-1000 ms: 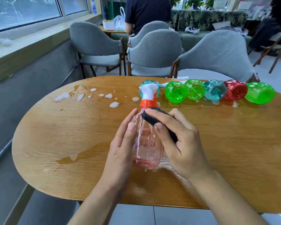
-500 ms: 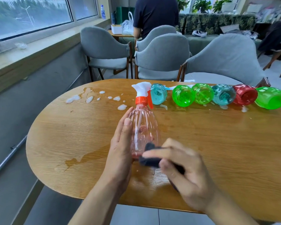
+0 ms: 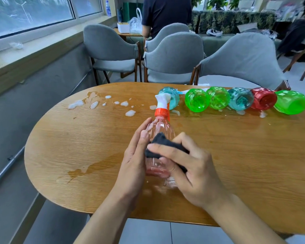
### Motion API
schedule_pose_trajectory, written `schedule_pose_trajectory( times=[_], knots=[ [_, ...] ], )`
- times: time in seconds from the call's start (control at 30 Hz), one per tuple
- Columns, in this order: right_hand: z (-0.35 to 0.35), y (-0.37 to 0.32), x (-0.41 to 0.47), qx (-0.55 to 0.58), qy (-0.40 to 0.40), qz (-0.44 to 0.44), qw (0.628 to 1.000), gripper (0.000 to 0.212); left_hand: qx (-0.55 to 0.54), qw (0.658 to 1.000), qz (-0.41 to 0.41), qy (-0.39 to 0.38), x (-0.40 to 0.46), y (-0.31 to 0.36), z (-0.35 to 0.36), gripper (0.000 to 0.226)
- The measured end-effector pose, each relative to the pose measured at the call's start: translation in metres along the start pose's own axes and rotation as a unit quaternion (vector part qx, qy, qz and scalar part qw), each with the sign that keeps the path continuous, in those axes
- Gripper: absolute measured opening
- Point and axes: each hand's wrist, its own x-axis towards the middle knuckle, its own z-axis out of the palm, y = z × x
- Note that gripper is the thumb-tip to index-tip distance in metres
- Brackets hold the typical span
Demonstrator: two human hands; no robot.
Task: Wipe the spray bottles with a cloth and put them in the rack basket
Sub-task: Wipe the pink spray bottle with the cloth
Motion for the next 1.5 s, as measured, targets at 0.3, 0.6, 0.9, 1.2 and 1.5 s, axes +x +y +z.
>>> schedule_pose_trajectory(
  times=[0.3,0.6,0.9,1.2,1.5],
  knots=[
    [-0.015,-0.004,-0.007,0.034,-0.145,-0.017,0.989,0.026,-0.025,0.999,-0.034,-0.018,0.006,0.003,-0.002,0.043],
    [-0.018,-0.002,0.0,0.399,0.132,0.299,0.857,0.026,-0.118,0.992,-0.054,0.009,0.006,0.002,0.008,0.04],
    [-0.011,-0.011,0.012,0.435,0.149,0.31,0.832,0.026,-0.04,0.999,-0.021,0.001,0.006,-0.005,0.009,0.048],
    [-0.014,0.015,0.03,0.231,0.132,0.199,0.943,0.029,0.021,0.999,0.006,-0.049,-0.001,-0.007,0.018,0.059],
    [0.0,0.008,-0.005,0.061,-0.052,-0.007,0.997,0.032,-0.004,1.0,0.004,0.004,0.011,-0.006,-0.006,0.053]
  ],
)
